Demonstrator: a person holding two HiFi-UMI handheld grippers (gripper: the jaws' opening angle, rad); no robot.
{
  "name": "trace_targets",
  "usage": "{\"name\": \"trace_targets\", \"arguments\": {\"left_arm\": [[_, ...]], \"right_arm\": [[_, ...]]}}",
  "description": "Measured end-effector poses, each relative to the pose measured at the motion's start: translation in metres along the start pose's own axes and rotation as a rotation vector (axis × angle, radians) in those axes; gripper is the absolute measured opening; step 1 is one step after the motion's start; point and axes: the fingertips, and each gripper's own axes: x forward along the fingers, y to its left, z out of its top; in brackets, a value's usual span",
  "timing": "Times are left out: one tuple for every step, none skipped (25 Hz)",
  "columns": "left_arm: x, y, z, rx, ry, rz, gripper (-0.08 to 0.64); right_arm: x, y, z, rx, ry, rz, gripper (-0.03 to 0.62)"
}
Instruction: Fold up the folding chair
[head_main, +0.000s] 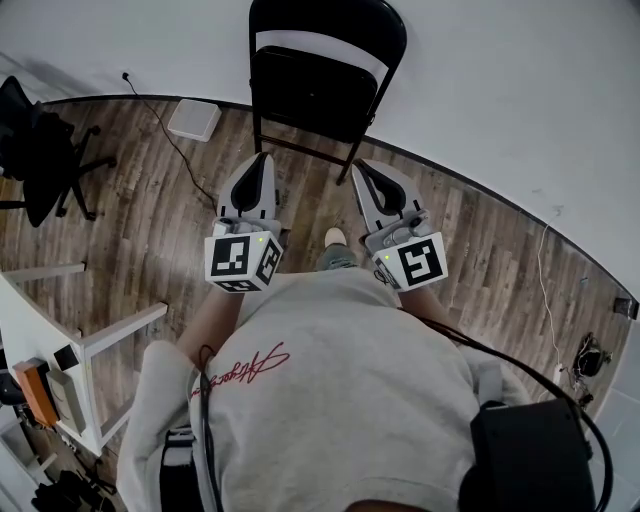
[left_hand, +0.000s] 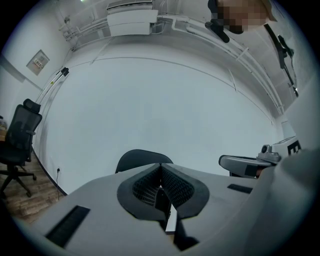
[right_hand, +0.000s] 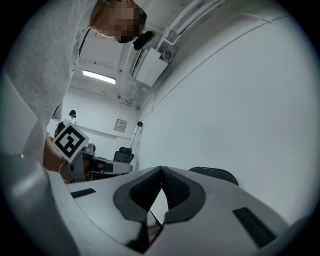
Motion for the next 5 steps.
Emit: {"name": "trace_targets", "arguments": {"left_arm": [[-0.0002, 0.0004, 0.0002, -0.001, 0.0, 0.002, 0.017], [-0.0004, 0.0003, 0.001, -0.001, -0.002, 0.002, 0.017], [-0.0005, 0.0, 0.002, 0.001, -0.004, 0.001, 0.017], [-0.0006, -0.0002, 0.0031, 0.003, -0.007, 0.0, 0.017], [-0.0007, -0.0005, 0.0043, 0.006, -0.01, -0.001, 0.017]], "right_arm": [[0.0008, -0.0005, 0.0013, -0.005, -0.002, 0.001, 0.015], [0.0014, -0.0011, 0.0023, -0.01, -0.003, 0.002, 0.015], [0.002, -0.0018, 0.0031, -0.013, -0.004, 0.002, 0.015], [0.0024, -0.0025, 0.0037, -0.015, -0.005, 0.003, 0.015], [0.0029, -0.0032, 0.0043, -0.016, -0.006, 0.003, 0.015]]}}
